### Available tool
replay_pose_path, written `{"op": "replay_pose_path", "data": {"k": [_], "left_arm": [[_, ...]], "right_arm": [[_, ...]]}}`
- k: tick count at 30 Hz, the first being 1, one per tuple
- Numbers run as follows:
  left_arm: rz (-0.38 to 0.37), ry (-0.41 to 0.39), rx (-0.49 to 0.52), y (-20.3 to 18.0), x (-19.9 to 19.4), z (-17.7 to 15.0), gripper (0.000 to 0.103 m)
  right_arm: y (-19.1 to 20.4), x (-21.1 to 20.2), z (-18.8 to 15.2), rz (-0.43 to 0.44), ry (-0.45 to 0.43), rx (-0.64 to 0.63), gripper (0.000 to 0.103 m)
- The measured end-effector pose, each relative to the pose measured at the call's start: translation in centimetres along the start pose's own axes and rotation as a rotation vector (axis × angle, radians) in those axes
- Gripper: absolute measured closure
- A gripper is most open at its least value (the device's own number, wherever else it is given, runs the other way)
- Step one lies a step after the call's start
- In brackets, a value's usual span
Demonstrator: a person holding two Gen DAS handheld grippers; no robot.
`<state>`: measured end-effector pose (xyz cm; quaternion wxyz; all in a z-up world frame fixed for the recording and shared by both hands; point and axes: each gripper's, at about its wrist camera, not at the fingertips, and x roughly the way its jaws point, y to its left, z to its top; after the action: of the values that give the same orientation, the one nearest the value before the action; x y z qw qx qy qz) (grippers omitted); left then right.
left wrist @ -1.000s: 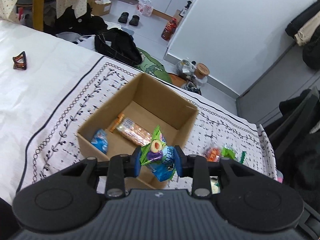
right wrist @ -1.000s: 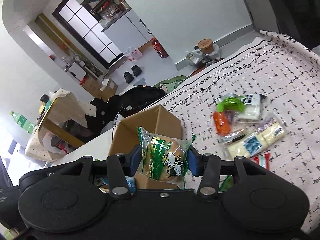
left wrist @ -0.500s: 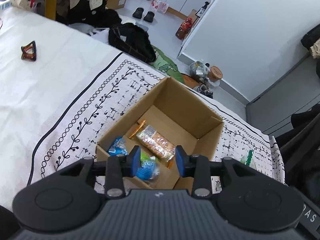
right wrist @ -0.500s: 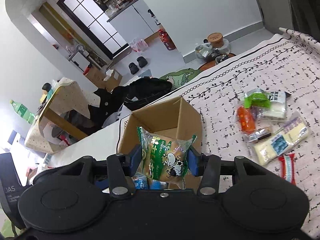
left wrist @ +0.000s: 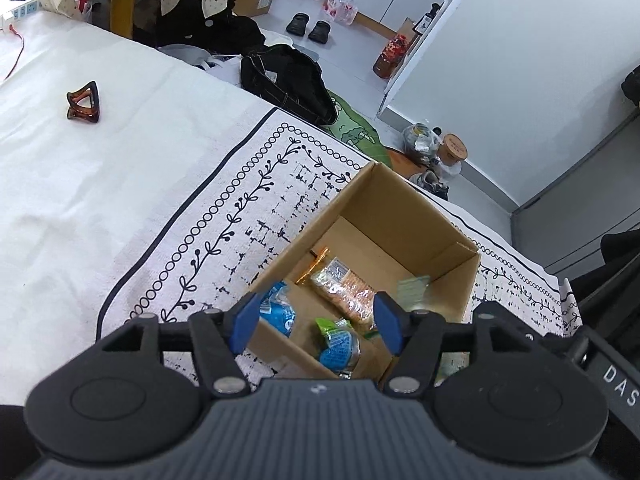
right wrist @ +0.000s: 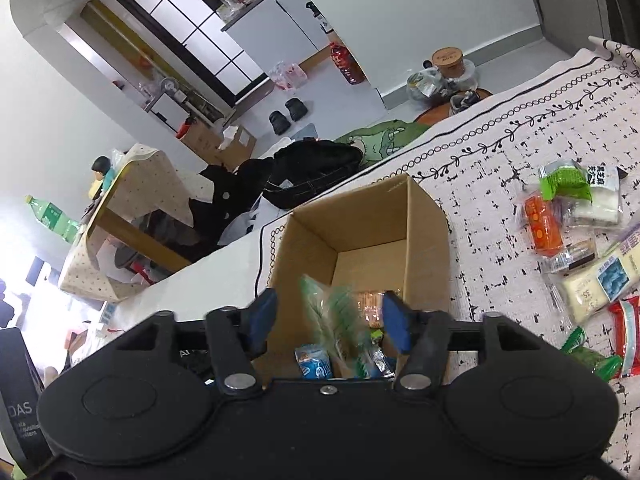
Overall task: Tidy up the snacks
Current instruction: 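Carry both snacks into the cardboard box and open both tools, then move both tools back over the remaining snacks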
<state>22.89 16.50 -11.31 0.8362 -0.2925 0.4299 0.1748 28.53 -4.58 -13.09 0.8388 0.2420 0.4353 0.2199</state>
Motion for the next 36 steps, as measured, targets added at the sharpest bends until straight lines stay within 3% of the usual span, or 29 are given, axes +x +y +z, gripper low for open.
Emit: {"op": "replay_pose_path", "data": {"k": [6, 14, 36], "left_arm": [[0.009, 0.001, 0.039, -0.5, -0.5, -0.6, 0.026], [0.029, 0.019, 0.092, -1.7, -1.0, -1.8, 0.022], [-0.039, 0.064, 0.201, -7.1, -2.9, -7.0, 0.018]], "right_arm": [[-1.2, -1.5, -0.2, -0.043, -0.008, 0.006, 0.036], [-4.1, -4.9, -0.7, -0.116, -0.038, 0.004, 0.018], [-10.5, -10.7, -1.4, -0.187, -0.068, 0.068, 0.016]]}}
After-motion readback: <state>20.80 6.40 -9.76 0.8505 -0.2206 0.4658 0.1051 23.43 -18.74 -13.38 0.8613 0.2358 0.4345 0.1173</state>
